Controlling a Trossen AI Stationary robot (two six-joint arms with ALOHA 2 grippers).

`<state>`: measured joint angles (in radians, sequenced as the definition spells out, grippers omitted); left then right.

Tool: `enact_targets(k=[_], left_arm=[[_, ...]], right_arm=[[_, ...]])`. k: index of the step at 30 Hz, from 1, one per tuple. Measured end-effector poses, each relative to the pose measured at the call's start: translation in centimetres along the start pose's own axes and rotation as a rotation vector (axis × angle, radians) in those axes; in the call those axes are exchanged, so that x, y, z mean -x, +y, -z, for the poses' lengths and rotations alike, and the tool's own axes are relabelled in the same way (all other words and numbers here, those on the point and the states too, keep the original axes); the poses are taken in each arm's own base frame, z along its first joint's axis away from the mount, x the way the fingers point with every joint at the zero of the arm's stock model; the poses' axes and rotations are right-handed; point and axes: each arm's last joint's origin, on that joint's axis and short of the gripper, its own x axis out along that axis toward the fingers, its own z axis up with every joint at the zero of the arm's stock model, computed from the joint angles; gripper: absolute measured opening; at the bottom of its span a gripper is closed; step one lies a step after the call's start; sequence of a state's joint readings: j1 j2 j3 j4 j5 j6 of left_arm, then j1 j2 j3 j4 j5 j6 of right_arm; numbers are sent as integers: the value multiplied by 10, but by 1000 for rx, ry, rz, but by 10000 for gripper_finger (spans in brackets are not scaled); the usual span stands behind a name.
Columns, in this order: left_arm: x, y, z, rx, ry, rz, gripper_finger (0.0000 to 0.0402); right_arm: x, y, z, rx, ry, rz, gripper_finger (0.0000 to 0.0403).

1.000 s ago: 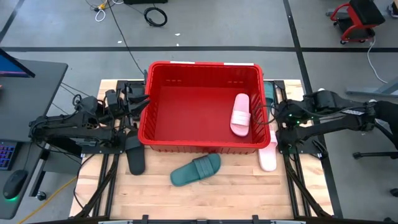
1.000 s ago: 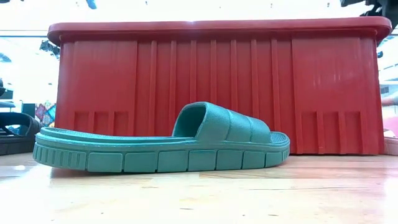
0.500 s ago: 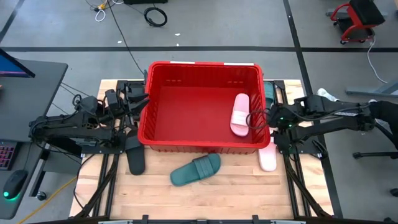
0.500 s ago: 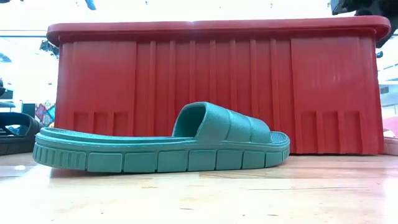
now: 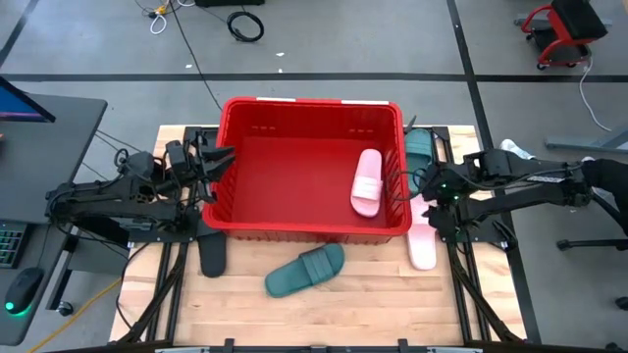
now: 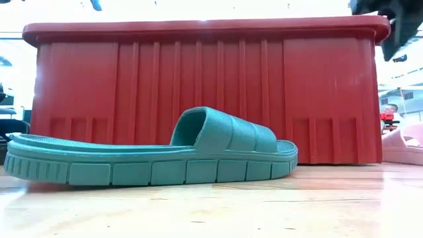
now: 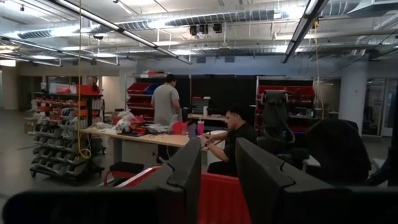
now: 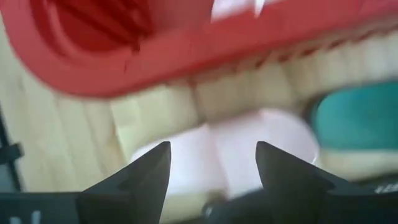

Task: Pick and place slides into bin
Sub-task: Put the pink slide in the red bin

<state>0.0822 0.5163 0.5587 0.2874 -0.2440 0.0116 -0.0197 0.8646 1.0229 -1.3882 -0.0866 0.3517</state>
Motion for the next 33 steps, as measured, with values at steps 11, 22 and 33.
enact_targets(k=[11,22,33], left_arm=[[0,0,0,-1,3,0,107],[0,0,2,25,17,-16,110],[0,1,2,37,16,-43,112]], right_arm=[[-7,8,12,-152,92,12,242],[-36,16,30,-809,219,80,242],[-33,40,31,-376,99,69,236]])
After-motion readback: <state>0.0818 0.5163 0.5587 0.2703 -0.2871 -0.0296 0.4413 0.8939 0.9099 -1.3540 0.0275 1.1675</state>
